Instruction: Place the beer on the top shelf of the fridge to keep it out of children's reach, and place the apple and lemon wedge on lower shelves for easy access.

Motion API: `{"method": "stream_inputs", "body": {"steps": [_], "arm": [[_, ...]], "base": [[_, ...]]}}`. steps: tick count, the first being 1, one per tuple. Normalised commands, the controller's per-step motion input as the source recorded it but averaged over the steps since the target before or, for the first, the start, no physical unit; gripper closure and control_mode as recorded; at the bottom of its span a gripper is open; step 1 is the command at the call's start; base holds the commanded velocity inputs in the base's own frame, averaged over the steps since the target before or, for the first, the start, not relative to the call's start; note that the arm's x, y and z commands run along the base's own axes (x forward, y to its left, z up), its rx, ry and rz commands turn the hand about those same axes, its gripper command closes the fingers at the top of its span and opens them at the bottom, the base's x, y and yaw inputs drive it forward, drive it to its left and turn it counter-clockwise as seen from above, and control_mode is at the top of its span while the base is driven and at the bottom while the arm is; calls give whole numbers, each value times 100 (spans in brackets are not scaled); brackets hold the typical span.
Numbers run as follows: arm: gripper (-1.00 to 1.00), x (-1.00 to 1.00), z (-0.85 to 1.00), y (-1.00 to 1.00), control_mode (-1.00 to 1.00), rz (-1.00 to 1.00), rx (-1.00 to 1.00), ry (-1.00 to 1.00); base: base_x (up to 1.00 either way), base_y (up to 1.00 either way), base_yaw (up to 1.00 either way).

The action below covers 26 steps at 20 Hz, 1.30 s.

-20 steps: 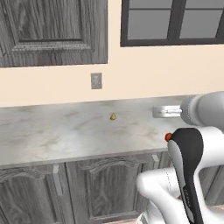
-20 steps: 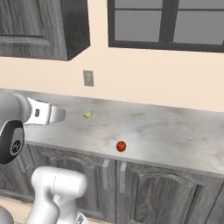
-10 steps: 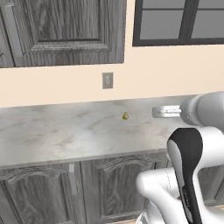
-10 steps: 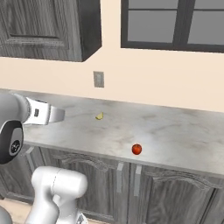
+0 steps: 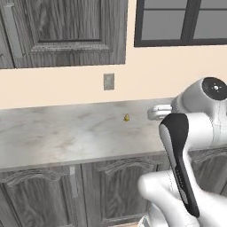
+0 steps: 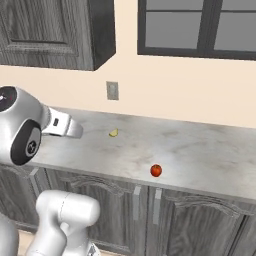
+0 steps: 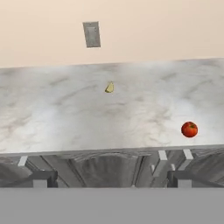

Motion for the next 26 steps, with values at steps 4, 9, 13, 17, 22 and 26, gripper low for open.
{"method": "stream_inputs", "body": {"steps": [4, 9, 13, 17, 22, 26], "arm": [[-100, 49, -39, 0, -100, -3, 0, 27], [-100, 60, -46, 0, -100, -2, 0, 18], [-100, 59, -39, 0, -100, 0, 0, 6], [-100, 51, -44, -1, -100, 0, 0, 1], [-100, 53, -45, 0, -100, 0, 0, 0], [-100, 46, -37, 0, -100, 0, 0, 0]], "base": [[0, 0, 0], [0, 0, 0], [0, 0, 0], [0, 0, 0], [0, 0, 0], [0, 0, 0]]}}
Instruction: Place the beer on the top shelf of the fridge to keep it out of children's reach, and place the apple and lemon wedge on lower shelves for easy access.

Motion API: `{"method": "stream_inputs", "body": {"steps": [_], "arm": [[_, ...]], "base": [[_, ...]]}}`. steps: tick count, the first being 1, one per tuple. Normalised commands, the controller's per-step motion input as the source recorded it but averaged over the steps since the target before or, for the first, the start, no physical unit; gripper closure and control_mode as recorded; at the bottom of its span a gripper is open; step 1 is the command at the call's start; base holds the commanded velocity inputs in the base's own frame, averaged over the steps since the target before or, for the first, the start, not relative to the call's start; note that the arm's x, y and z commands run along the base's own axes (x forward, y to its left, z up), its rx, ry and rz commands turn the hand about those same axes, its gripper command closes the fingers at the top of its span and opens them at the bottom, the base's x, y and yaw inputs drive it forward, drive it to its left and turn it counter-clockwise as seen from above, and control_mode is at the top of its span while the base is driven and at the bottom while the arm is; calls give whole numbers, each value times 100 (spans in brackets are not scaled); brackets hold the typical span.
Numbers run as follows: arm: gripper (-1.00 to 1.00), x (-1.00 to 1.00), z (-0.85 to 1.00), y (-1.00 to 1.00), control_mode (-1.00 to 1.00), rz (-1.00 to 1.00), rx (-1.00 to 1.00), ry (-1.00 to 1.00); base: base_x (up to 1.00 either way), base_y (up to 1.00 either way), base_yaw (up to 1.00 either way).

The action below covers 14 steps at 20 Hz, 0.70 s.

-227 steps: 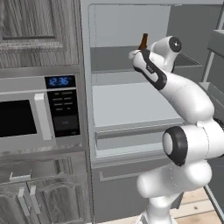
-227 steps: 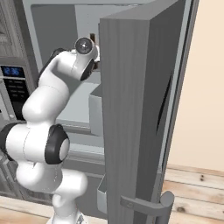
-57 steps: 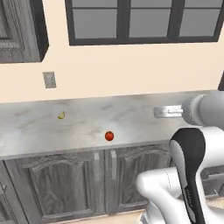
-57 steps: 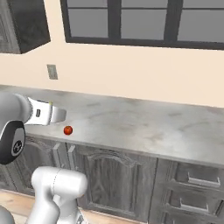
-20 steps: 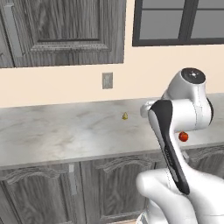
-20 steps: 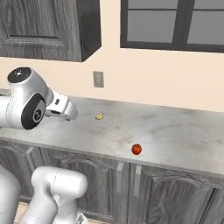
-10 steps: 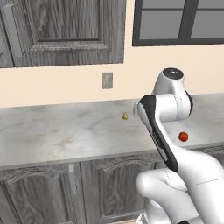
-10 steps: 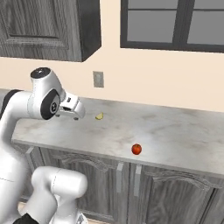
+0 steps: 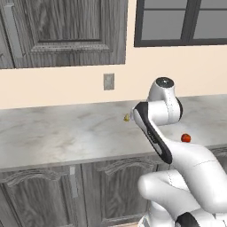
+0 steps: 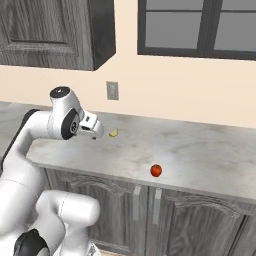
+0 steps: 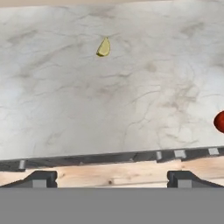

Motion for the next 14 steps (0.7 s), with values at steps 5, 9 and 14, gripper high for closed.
{"method": "stream_inputs", "body": {"steps": [5, 9, 14], "arm": [[-100, 43, -26, 0, -100, 0, 0, 0], [-100, 37, -15, 0, -100, 0, 0, 0], [-100, 39, -12, 0, -100, 0, 0, 0]], "base": [[0, 0, 0], [0, 0, 0], [0, 0, 0]]}}
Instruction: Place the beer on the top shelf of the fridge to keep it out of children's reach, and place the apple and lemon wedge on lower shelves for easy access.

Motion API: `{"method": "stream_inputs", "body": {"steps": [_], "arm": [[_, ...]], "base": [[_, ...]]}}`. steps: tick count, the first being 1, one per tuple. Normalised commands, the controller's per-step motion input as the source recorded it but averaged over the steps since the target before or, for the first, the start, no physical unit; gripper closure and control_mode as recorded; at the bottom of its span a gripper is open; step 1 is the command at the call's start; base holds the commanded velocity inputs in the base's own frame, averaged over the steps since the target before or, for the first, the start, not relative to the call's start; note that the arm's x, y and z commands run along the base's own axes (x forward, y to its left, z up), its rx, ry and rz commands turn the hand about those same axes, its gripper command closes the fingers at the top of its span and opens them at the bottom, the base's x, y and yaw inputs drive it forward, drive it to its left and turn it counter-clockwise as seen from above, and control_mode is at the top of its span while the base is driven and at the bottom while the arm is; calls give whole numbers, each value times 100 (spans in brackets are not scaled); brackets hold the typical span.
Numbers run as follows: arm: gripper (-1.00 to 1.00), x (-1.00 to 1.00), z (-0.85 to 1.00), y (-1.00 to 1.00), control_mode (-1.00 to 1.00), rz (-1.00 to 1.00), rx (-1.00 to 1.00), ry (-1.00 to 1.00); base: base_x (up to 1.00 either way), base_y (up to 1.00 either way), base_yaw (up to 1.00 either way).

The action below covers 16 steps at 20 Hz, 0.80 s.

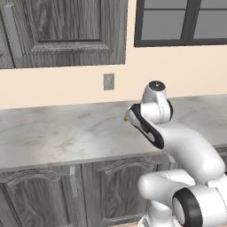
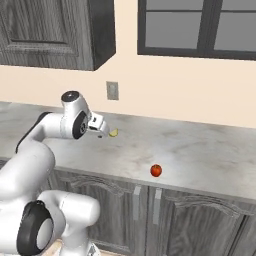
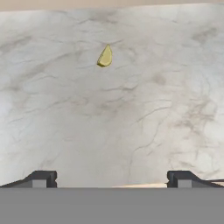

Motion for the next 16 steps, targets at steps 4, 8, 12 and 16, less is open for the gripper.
{"method": "stream_inputs", "body": {"steps": [4, 8, 12, 16], "arm": [[-100, 40, -16, 0, -100, 0, 0, 1], [-100, 39, -20, -4, -100, 0, 0, 2], [-100, 38, -25, -8, -100, 0, 0, 4], [-100, 37, -25, -1, -100, 0, 0, 4]], "base": [[0, 0, 0], [0, 0, 0], [0, 0, 0], [0, 0, 0]]}}
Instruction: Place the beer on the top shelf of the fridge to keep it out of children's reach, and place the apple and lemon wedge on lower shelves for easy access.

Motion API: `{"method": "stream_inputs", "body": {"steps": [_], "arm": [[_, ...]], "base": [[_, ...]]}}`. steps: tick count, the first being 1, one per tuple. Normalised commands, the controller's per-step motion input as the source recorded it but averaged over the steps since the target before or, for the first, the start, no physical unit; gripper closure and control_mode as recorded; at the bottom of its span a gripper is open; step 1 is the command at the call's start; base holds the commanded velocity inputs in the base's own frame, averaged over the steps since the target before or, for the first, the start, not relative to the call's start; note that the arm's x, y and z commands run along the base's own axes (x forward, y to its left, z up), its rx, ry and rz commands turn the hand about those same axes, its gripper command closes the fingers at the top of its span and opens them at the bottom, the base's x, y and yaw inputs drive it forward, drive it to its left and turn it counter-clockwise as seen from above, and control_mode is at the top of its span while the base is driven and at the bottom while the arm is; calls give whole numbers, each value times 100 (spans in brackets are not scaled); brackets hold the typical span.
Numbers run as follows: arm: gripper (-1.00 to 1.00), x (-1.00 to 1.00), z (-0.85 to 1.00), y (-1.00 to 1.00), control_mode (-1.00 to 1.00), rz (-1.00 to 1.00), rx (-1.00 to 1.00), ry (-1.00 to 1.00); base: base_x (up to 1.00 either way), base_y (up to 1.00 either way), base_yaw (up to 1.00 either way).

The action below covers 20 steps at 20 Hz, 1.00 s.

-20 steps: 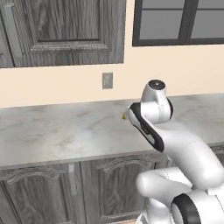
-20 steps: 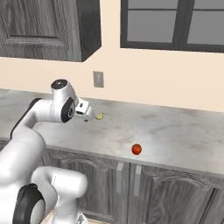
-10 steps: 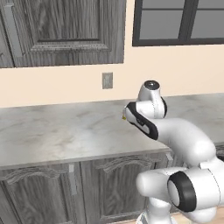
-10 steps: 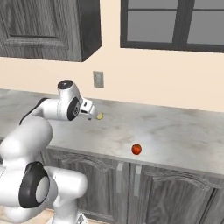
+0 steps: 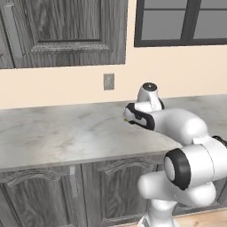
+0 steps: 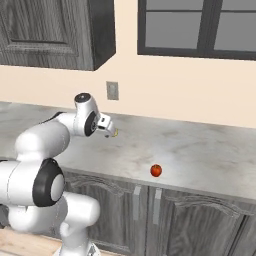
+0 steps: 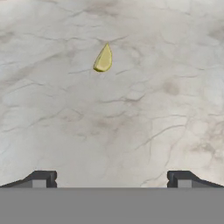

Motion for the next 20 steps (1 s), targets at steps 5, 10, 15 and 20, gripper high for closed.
{"method": "stream_inputs", "body": {"steps": [5, 10, 15, 20], "arm": [[-100, 38, -24, 0, -100, 0, 0, 3], [-100, 34, -18, 0, -100, 0, 0, 2], [-100, 35, -19, 0, -100, 0, 0, 1], [-100, 34, -21, 0, -100, 0, 0, 1]], "base": [[0, 0, 0], [0, 0, 0], [0, 0, 0], [0, 0, 0]]}}
